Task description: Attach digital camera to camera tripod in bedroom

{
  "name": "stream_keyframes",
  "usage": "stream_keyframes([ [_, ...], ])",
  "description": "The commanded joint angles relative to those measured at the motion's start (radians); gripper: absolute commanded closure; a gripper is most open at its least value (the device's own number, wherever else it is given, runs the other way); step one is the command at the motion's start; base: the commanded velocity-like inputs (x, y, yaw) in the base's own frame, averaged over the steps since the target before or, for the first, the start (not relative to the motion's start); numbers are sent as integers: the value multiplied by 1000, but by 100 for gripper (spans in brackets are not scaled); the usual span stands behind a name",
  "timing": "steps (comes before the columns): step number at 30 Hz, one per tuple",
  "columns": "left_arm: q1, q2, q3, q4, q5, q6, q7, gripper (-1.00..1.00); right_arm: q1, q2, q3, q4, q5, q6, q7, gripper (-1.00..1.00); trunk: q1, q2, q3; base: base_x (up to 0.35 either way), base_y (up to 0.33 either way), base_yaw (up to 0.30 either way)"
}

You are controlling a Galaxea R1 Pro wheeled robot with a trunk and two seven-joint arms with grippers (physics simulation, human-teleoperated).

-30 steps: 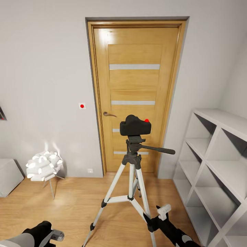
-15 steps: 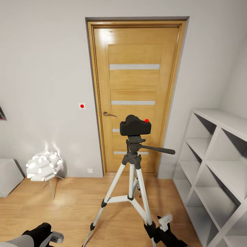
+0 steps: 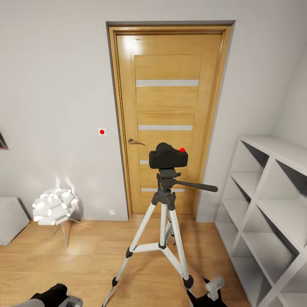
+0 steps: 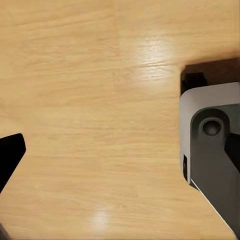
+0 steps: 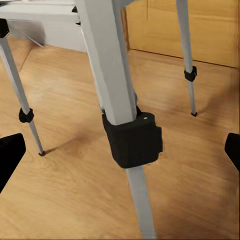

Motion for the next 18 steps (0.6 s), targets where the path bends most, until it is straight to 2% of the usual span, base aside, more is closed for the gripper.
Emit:
stream_keyframes([
  [1,2,0,-9,-1,4,5,-6,-100,2,-6,1,5,7,-8,-6,-100,1,-2,-2,0,0,0],
  [2,2,0,-9,-1,4,5,-6,-100,2,-6,1,5,7,-8,-6,-100,1,-2,-2,0,0,0],
  [4,19,-3,-9,-1,3,5,-6,-100,29,-27,1,9,7,-10,-28,-100,1,-2,-2,0,0,0],
  [7,42,-7,-9,-1,2,5,-6,-100,63,-40,1,10,7,-10,-56,-100,1,-2,-2,0,0,0],
  [12,86,-16,-9,-1,2,5,-7,-100,123,-66,1,11,7,-7,-135,-100,1,-2,-2,0,0,0],
  [13,86,-16,-9,-1,2,5,-7,-100,123,-66,1,11,7,-7,-135,-100,1,-2,-2,0,0,0],
  [18,121,-25,-9,-1,2,5,-7,-100,185,-78,1,12,7,12,-225,-100,1,-2,-2,0,0,0],
])
